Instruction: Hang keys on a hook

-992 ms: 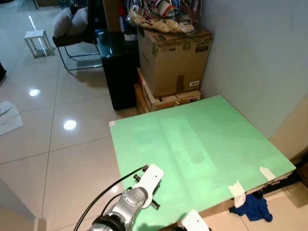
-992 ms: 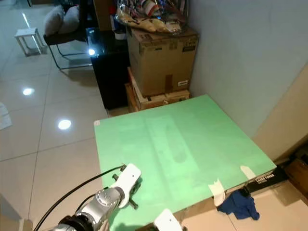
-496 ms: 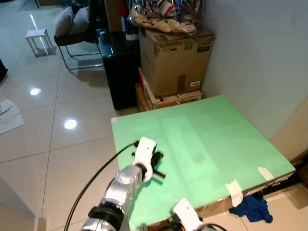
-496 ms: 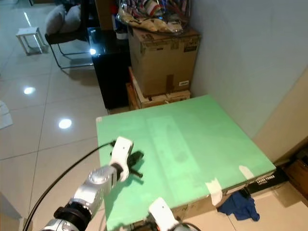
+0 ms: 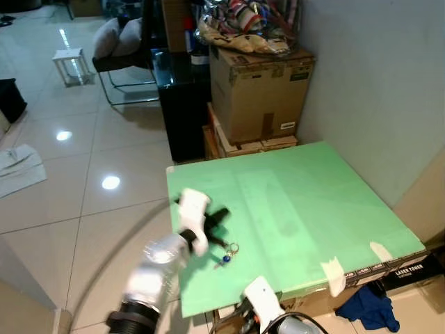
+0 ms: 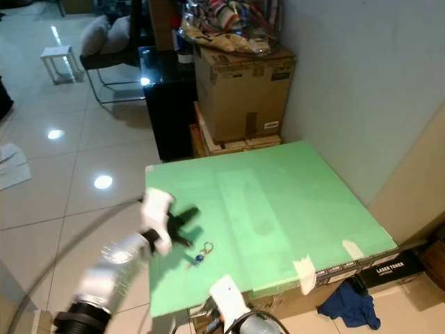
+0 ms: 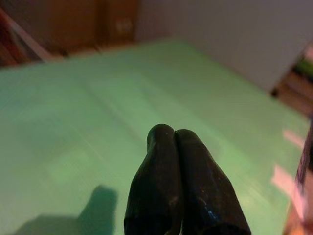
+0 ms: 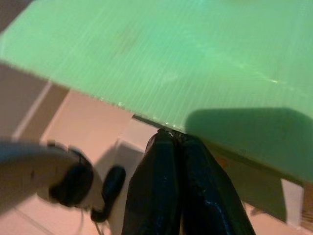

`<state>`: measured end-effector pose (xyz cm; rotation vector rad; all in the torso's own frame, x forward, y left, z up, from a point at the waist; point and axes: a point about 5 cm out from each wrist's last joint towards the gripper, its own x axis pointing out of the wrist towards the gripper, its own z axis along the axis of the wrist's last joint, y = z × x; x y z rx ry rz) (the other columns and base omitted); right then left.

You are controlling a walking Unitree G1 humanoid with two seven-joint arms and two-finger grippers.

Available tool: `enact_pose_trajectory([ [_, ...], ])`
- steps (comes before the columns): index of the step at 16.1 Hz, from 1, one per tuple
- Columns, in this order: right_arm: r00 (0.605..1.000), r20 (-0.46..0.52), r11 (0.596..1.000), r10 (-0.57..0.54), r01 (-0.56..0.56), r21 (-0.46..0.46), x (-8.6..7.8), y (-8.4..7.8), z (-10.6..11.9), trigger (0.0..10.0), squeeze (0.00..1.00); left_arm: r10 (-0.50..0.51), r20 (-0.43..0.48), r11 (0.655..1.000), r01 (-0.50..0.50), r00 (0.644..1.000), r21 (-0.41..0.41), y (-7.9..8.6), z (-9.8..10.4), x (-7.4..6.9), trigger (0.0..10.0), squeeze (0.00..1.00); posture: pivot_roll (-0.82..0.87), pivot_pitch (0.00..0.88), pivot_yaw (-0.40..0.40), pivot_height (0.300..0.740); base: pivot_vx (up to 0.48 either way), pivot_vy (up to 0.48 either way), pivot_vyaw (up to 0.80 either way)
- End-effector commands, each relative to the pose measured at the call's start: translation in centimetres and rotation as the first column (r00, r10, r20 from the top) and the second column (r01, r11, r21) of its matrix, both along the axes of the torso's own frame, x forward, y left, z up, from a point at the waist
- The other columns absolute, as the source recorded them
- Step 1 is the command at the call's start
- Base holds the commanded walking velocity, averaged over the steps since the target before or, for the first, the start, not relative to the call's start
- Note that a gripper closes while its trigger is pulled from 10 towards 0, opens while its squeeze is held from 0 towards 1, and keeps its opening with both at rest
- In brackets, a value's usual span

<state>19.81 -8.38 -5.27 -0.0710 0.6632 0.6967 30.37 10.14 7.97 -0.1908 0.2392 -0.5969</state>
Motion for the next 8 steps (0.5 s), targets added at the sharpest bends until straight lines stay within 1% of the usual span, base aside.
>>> enact_pose_trajectory([
  [1, 0.999, 0.03, 0.999, -0.038, 0.036, 0.04, 1.2, 0.2, 0.8, 10.0, 0.0, 0.004, 0.03, 0.999, -0.003, 1.0, -0.04, 0.2, 1.3, 0.5, 0.0, 0.0, -0.16, 0.0, 0.024, 0.74, 0.0, 0.0, 0.0],
  [2, 0.997, 0.047, 0.997, -0.054, 0.051, 0.06, 1.9, 0.5, 1.4, 10.0, 0.0, 0.017, 0.047, 0.999, -0.015, 0.999, -0.05, 0.4, 1.9, 0.9, 0.0, 0.0, -0.16, 0.0, 0.02, 0.74, 0.0, 0.0, 0.0],
  [3, 0.996, 0.065, 0.996, -0.063, 0.058, 0.069, 2.9, 0.8, 2.0, 10.0, 0.0, -0.006, 0.082, 1.0, 0.007, 0.997, -0.003, 0.1, 2.3, 1.2, 0.0, 0.0, -0.15, 0.0, 0.015, 0.74, 0.0, 0.0, 0.0],
  [4, 0.996, 0.067, 0.996, -0.064, 0.06, 0.068, 3.3, 1.4, 2.1, 10.0, 0.0, -0.061, 0.107, 0.992, 0.049, 0.992, 0.114, -0.8, 1.9, 1.0, 10.0, 0.0, -0.15, 0.0, 0.015, 0.74, 0.0, 0.0, 0.0],
  [5, 0.995, 0.073, 0.996, -0.062, 0.057, 0.072, 3.6, 2.2, 2.4, 10.0, 0.0, -0.101, 0.114, 0.984, 0.083, 0.988, 0.157, -1.3, 1.6, 0.6, 10.0, 0.0, -0.16, 0.0, 0.018, 0.74, 0.0, 0.0, 0.0],
  [6, 0.994, 0.094, 0.995, -0.061, 0.053, 0.089, 4.0, 2.4, 3.1, 10.0, 0.0, -0.115, 0.117, 0.975, 0.089, 0.986, 0.205, -1.6, 1.3, 0.5, 10.0, 0.0, -0.16, 0.0, 0.02, 0.74, 0.0, 0.0, 0.0],
  [7, 0.992, 0.111, 0.994, -0.057, 0.046, 0.096, 3.8, 1.5, 3.4, 10.0, 0.0, -0.147, 0.115, 0.955, 0.11, 0.983, 0.276, -1.9, 0.7, 0.1, 10.0, 0.0, -0.16, 0.0, 0.025, 0.74, 0.0, 0.0, 0.0],
  [8, 0.992, 0.111, 0.995, -0.054, 0.043, 0.094, 3.6, 0.8, 3.4, 10.0, 0.0, -0.16, 0.1, 0.945, 0.123, 0.982, 0.302, -1.9, 0.3, -0.1, 10.0, 0.0, -0.17, 0.0, 0.026, 0.74, 0.0, 0.0, 0.0],
])
